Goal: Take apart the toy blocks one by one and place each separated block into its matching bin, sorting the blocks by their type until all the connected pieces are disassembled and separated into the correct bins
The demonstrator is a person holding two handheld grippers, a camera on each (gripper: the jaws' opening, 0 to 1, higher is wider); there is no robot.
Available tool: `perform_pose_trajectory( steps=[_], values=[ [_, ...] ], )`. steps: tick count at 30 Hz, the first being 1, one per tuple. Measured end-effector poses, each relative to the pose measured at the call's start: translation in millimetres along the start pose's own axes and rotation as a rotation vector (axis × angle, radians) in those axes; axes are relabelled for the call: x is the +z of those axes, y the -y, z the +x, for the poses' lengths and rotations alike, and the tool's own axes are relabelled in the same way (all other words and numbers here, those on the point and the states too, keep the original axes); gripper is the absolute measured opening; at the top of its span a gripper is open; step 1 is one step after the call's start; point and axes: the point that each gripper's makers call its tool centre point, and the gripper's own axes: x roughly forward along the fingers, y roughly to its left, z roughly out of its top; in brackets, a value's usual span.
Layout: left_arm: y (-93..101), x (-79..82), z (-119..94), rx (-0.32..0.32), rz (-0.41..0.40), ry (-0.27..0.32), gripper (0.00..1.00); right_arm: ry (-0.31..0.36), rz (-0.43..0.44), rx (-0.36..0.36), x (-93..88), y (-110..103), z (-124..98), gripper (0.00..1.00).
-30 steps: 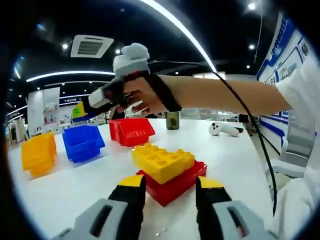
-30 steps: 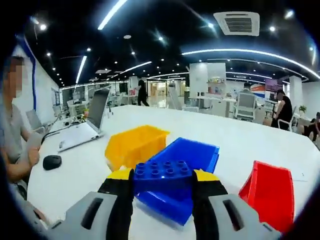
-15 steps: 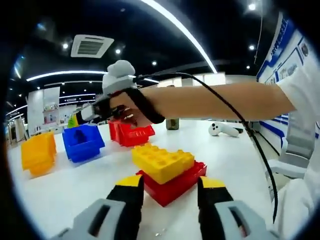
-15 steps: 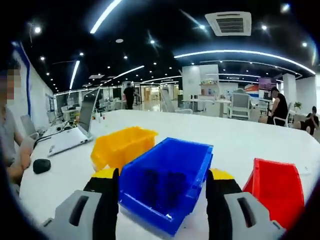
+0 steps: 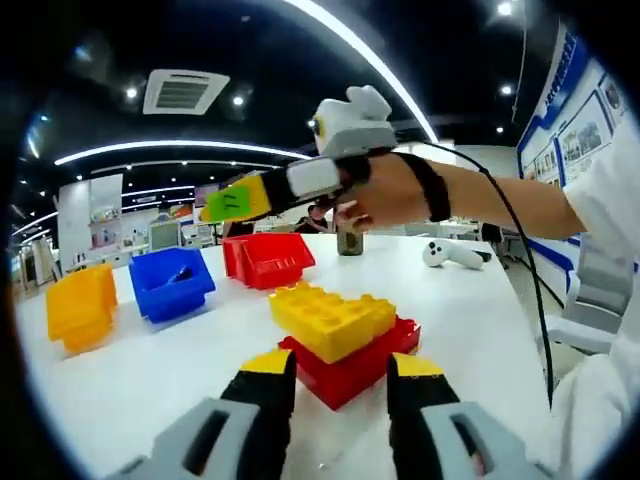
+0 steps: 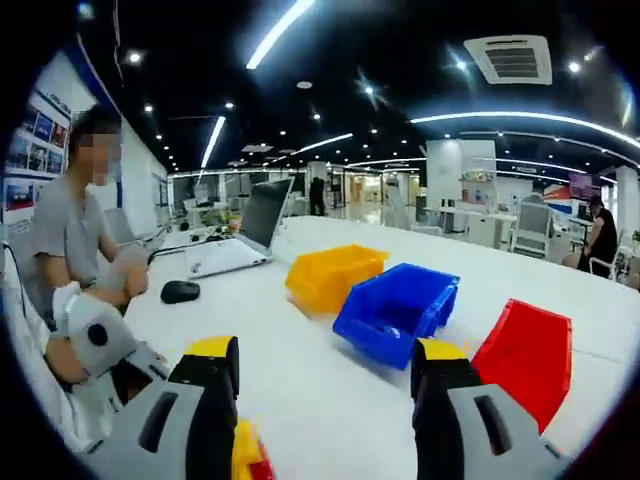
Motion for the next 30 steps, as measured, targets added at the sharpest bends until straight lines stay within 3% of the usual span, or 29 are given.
perform_pose_trajectory(
  steps=[7, 11, 15, 20, 30],
  values=[
    [0.3, -1.0, 1.0, 0.000, 0.001, -0.006, 0.37, -0.082, -0.028, 0.089, -40.8, -44.1, -18.8, 0.72],
    [0.9, -1.4, 1.4, -0.001, 0.001, -0.010, 0.37, -0.108, -0.075, 0.099, -55.2, -51.6, -15.9, 0.68],
    [-0.5, -1.6, 2.0, 0.000, -0.001, -0.011, 0.38, -0.109, -0.083, 0.116, -61.1, -53.6, -12.0, 0.65],
    [0.2, -1.4, 2.0, -0.002, 0.000, -0.011, 0.38, -0.117, -0.110, 0.125, -67.9, -54.4, -9.7, 0.50],
    [-0.4, -0.7, 1.9, 0.006, 0.016, -0.003, 0.35, -0.111, -0.096, 0.126, -65.6, -58.3, -9.0, 0.45]
  ],
)
